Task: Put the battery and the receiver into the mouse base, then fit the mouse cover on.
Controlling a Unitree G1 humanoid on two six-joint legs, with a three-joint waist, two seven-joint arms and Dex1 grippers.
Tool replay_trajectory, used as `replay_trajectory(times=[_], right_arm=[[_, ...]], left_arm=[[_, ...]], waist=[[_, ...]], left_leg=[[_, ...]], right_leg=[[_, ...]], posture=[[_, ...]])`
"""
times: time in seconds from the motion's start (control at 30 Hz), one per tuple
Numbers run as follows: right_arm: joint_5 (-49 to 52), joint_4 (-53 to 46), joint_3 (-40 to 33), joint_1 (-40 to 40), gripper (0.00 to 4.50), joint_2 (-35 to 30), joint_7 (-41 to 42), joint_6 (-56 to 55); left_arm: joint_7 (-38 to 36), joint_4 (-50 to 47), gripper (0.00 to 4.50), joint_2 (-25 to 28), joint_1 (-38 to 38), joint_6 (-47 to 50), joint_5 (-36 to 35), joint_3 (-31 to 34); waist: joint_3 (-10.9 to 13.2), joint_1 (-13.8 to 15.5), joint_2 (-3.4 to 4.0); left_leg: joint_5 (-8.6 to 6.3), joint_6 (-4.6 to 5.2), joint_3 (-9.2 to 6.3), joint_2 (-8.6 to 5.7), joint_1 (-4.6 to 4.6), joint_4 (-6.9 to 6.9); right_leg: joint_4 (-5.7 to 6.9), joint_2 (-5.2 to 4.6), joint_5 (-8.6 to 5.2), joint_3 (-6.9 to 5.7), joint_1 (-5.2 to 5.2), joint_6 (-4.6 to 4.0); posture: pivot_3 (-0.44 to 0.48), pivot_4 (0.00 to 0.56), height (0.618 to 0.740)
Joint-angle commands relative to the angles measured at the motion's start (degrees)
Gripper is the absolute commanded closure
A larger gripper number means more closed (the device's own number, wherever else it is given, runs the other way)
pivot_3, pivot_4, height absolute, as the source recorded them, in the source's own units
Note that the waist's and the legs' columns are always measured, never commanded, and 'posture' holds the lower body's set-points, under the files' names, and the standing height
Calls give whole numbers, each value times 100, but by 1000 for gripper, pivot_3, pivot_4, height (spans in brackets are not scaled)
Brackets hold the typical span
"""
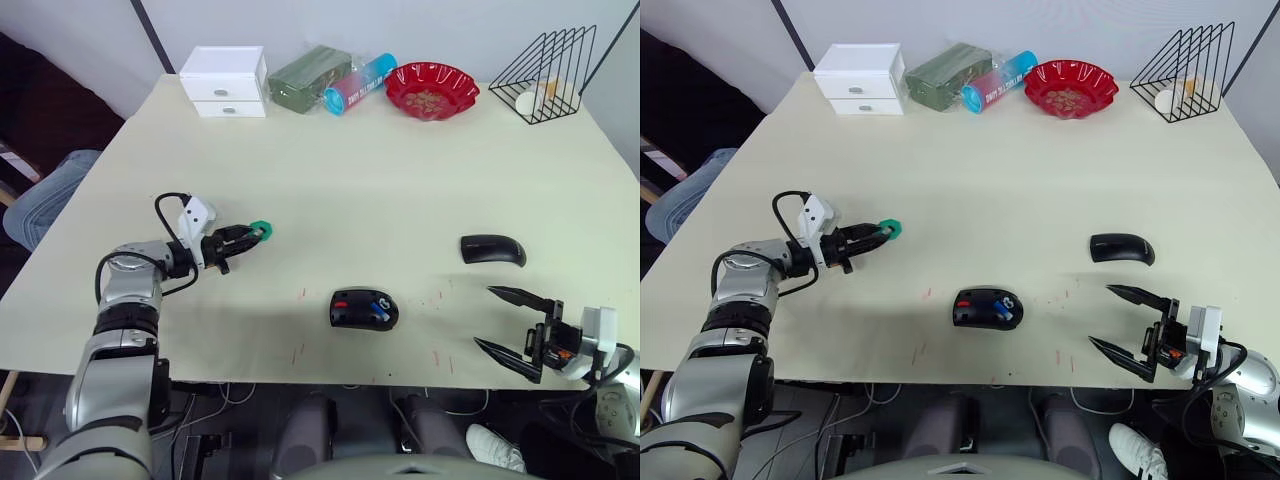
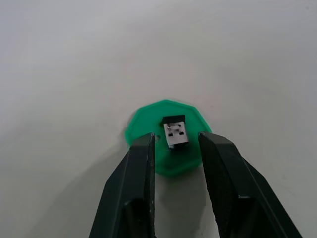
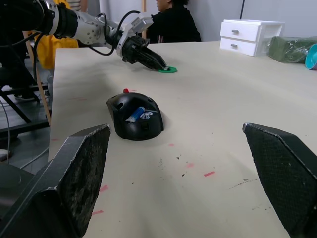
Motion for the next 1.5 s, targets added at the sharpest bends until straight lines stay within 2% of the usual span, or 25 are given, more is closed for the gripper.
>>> replay_trajectory(times=[0.03, 1.23, 1.3, 1.37, 1.4, 1.5], right_arm=[[37, -68, -41, 13, 0, 3, 18, -127], [141, -40, -72, -54, 0, 11, 112, -132], [134, -22, -66, -72, 0, 4, 124, -133], [130, -9, -66, -89, 0, 2, 126, -135], [128, -6, -67, -93, 0, 2, 128, -134], [127, 5, -68, -104, 0, 3, 140, -133]], left_arm=[[6, -56, 3030, 20, -75, -97, 19, -19], [62, 97, 3030, -22, -48, -91, 131, -54], [51, 102, 3537, -19, -51, -86, 132, -56], [48, 98, 4251, -12, -44, -55, 123, -48], [38, 90, 4407, -4, -30, -56, 125, -50], [53, 89, 4410, 2, -20, -47, 126, -45]], waist=[[0, 0, 0], [0, 0, 0], [0, 0, 0], [0, 0, 0], [0, 0, 0], [0, 0, 0]], left_leg=[[0, 0, 0, 0, 0, 0], [0, 0, 1, 0, 1, 0], [0, 0, 1, 0, 1, 0], [0, 0, 1, 0, 1, 0], [0, 0, 1, 0, 1, 0], [0, 0, 1, 0, 1, 0]], right_leg=[[0, 0, 0, 0, 0, 0], [1, 0, 0, 1, 0, 0], [1, 0, 0, 1, 0, 0], [1, 0, 0, 1, 0, 0], [1, 0, 0, 1, 0, 0], [1, 0, 0, 1, 0, 0]], posture=[[0, 150, 740], [0, 150, 740], [0, 150, 740], [0, 150, 740], [0, 150, 740], [0, 150, 740]])
